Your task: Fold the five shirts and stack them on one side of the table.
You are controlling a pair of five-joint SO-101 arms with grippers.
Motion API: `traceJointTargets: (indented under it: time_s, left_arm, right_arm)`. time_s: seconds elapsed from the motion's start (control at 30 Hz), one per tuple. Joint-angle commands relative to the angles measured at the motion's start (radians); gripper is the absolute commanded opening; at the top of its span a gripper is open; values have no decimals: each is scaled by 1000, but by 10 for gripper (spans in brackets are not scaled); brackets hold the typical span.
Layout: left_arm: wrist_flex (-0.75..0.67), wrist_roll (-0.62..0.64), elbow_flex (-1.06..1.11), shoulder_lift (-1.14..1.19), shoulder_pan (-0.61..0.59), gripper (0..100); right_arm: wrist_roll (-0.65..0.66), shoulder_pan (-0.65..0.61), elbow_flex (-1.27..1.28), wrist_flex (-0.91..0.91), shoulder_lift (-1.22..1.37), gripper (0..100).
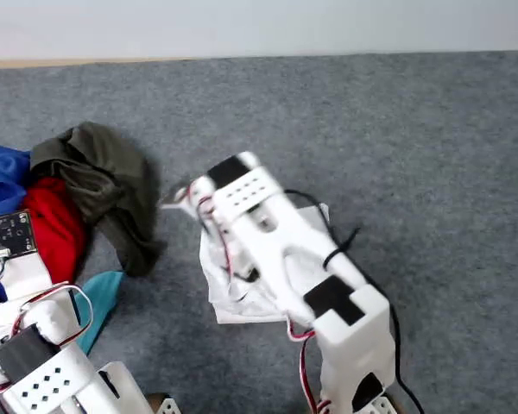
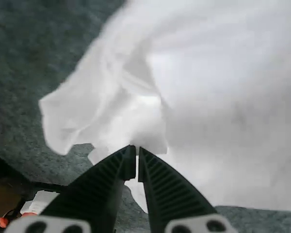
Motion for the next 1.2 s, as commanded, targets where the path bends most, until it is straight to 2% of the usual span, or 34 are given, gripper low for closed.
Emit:
traceJointTargets:
  time_s: [0.0, 0.17, 0.27, 0.53, 0.67, 0.77, 0.97, 1.17]
  left_arm:
    - [0, 5, -31, -11, -2, 34]
    - [0, 5, -31, -11, -2, 34]
    - [0, 5, -31, -11, -2, 34]
    - [0, 5, -31, -11, -2, 34]
    - [0, 5, -31, -11, 2, 34]
    - [0, 5, -31, -11, 2, 34]
    - [0, 5, -31, -11, 2, 34]
    - [0, 5, -31, -11, 0, 34]
  right_arm:
    - [6, -64, -9, 41, -81, 9]
    - [9, -117, -6, 41, -199, 9]
    - [11, -107, -5, 41, -254, 9]
    - [37, 113, -8, 31, -199, 9]
    - [49, 142, -9, 30, -97, 9]
    - [46, 99, -9, 24, -41, 9]
    - [43, -73, -8, 35, -12, 9]
    - [-11, -145, 5, 44, -38, 9]
